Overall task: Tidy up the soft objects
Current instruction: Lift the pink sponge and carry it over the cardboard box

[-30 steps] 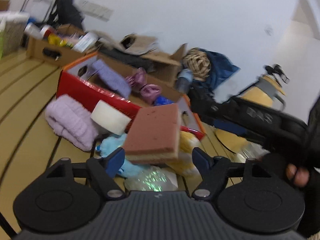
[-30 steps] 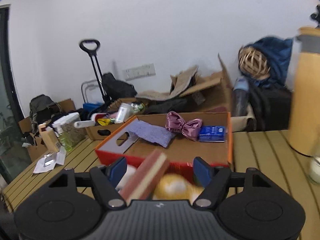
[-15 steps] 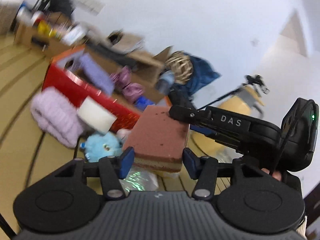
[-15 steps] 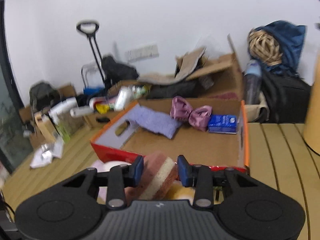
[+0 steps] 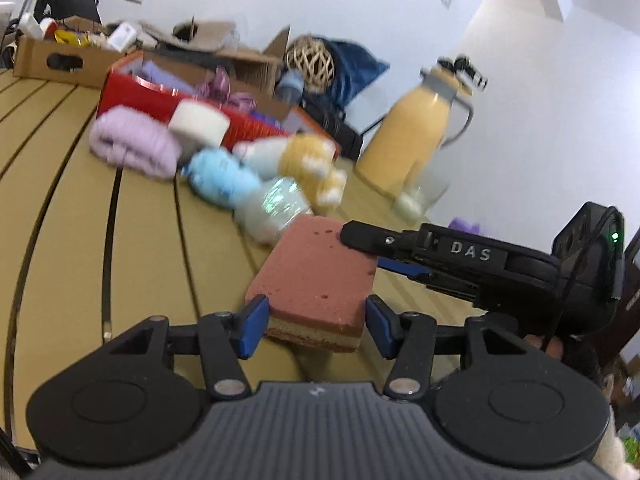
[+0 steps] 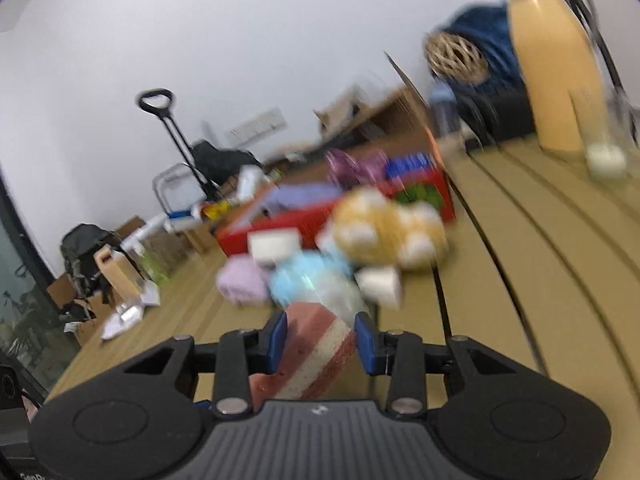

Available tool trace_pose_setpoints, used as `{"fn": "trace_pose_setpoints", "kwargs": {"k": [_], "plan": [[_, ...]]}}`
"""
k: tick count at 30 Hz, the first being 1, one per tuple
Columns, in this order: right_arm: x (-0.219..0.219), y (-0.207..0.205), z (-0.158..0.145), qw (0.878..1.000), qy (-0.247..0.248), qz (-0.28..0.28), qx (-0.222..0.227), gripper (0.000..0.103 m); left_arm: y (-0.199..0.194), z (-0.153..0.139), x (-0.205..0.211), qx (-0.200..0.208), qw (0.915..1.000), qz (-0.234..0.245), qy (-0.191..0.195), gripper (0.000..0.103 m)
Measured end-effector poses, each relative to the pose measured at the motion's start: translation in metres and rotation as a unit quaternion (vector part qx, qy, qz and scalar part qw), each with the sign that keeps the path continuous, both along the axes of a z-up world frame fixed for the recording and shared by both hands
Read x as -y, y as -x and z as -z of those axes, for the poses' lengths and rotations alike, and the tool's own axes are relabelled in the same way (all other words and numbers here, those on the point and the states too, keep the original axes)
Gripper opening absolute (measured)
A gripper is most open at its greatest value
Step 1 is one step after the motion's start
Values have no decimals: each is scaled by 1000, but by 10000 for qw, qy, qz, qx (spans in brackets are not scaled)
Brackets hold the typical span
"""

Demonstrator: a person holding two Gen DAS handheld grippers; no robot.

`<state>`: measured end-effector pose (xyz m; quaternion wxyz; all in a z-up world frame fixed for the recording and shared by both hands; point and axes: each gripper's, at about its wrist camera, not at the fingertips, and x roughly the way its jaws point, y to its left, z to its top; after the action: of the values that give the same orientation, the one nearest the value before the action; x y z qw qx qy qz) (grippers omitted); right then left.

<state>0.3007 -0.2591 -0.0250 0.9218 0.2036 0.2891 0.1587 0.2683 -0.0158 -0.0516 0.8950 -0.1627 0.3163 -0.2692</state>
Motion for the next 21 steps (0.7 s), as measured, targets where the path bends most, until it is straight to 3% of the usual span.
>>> {"fn": "trace_pose_setpoints", "kwargs": {"k": [3,6,10,13,15,21], "plan": [[3,11,19,9996,-196,200,-84,36,4,5,-4,103,9997,12,-207,55],[4,23,29,9989,-214,341,-245,35,12,8,-18,162,9986,-327,-395,56],[2,49,25,9997,-190,89,-161,36,17,7,-44,-63,9984,-545,146,60],[8,48,21,9995,-83,295,-73,36,9,3,-41,-96,9979,-555,330,61],[12,38,25,9987,-177,358,-304,36,-1,2,-29,-163,9981,-458,366,60],[9,33,35,9969,-584,206,-487,36,-17,9,-9,-396,9978,-407,338,43]]}}
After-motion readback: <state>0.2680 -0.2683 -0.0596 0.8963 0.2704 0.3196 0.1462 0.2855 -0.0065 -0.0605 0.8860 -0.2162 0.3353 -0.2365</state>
